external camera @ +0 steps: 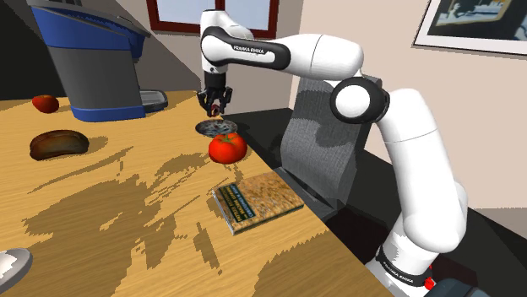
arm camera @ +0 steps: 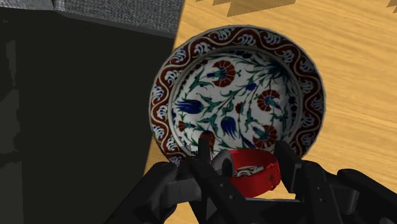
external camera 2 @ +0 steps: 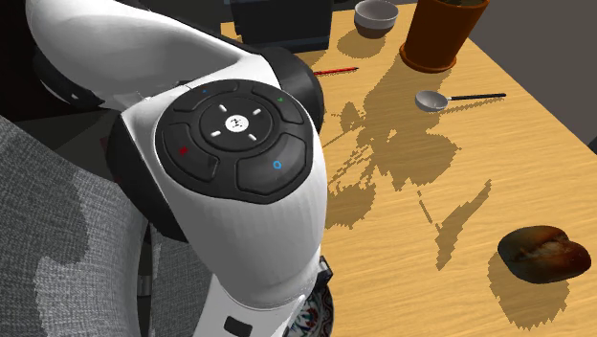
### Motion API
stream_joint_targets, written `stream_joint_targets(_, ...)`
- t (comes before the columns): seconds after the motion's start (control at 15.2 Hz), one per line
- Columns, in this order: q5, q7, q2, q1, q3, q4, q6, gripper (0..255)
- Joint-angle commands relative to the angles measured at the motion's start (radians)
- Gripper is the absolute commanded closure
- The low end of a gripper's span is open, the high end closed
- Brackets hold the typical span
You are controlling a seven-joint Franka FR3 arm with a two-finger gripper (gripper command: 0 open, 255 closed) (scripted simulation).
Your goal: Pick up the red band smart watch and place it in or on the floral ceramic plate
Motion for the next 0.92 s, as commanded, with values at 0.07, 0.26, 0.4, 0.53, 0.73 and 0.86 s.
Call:
stream_joint_targets(0.07, 0.004, 0.009, -0.027, -0.015, 0.003, -0.09, 0.062, 255)
stream_joint_targets(0.26, 0.006, 0.017, -0.042, -0.027, 0.004, -0.167, 0.123, 255)
stream_joint_targets(0.4, 0.006, 0.017, -0.042, -0.027, 0.004, -0.167, 0.123, 255)
stream_joint_targets(0.53, 0.006, 0.017, -0.042, -0.027, 0.004, -0.167, 0.123, 255)
stream_joint_targets(0.73, 0.006, 0.017, -0.042, -0.027, 0.004, -0.167, 0.123, 255)
stream_joint_targets(0.86, 0.006, 0.017, -0.042, -0.027, 0.004, -0.167, 0.123, 0)
